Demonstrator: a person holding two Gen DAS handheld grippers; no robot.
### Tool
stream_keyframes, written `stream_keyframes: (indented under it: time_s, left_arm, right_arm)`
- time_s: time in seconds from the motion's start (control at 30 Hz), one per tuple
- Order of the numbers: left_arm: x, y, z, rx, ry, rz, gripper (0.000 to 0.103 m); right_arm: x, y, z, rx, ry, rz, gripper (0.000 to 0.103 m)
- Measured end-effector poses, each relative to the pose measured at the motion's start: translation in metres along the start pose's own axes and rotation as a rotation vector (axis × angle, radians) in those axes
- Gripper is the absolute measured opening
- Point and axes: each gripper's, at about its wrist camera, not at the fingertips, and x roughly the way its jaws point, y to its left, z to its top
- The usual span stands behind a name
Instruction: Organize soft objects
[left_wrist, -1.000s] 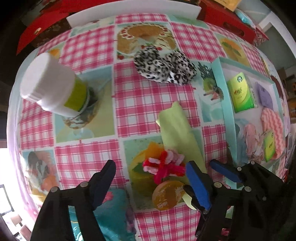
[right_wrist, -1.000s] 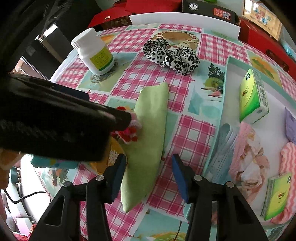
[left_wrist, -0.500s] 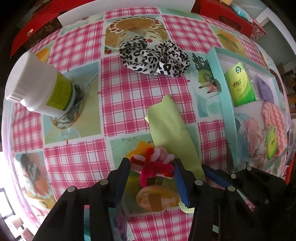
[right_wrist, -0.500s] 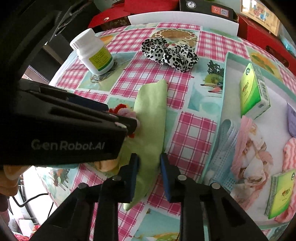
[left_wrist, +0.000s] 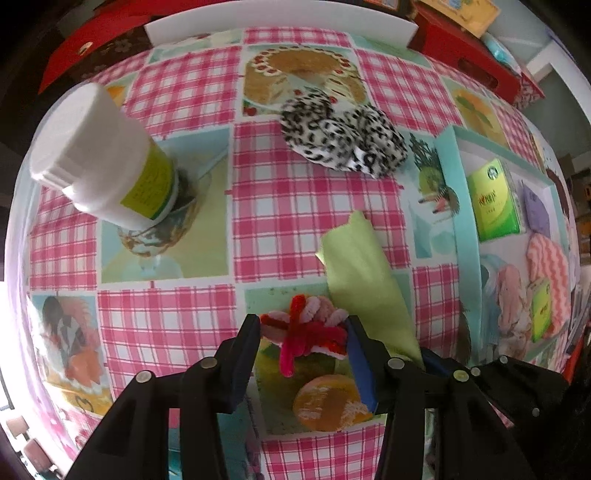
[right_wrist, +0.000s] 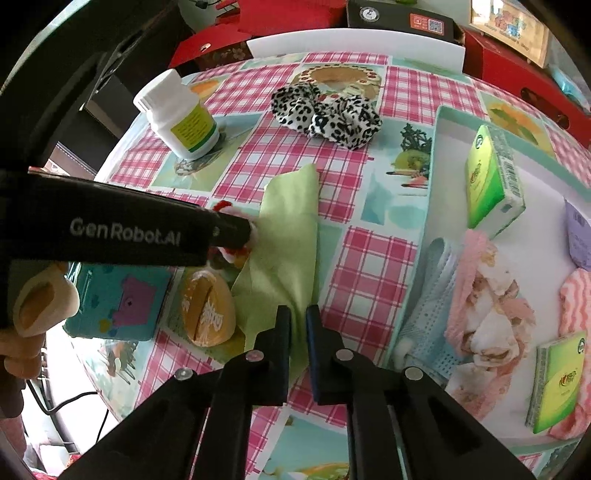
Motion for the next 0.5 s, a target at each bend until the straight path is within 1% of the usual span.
stream_keyframes:
  time_s: [0.17,0.33,0.5]
  left_arm:
    - [-0.014,0.018,0.003,-0.045,-0.040,-0.009,0.050]
    - [-0.028,0.029,0.004,-0.101,-0.096,-0.042,0.050]
    - [-0.043,0.035,-0.005,-0.147,-0.155,-0.072,0.049]
  right_arm:
    - [-0.012,-0.006,0.001,0.018,-0.026,-0.007,0.008]
    - [-0.025,-0.009,0.000,0.024,-0.056,-0.004,0.008]
    - [-0.037,-0.009,-0.001,0.028,-0.085,0.003,0.008]
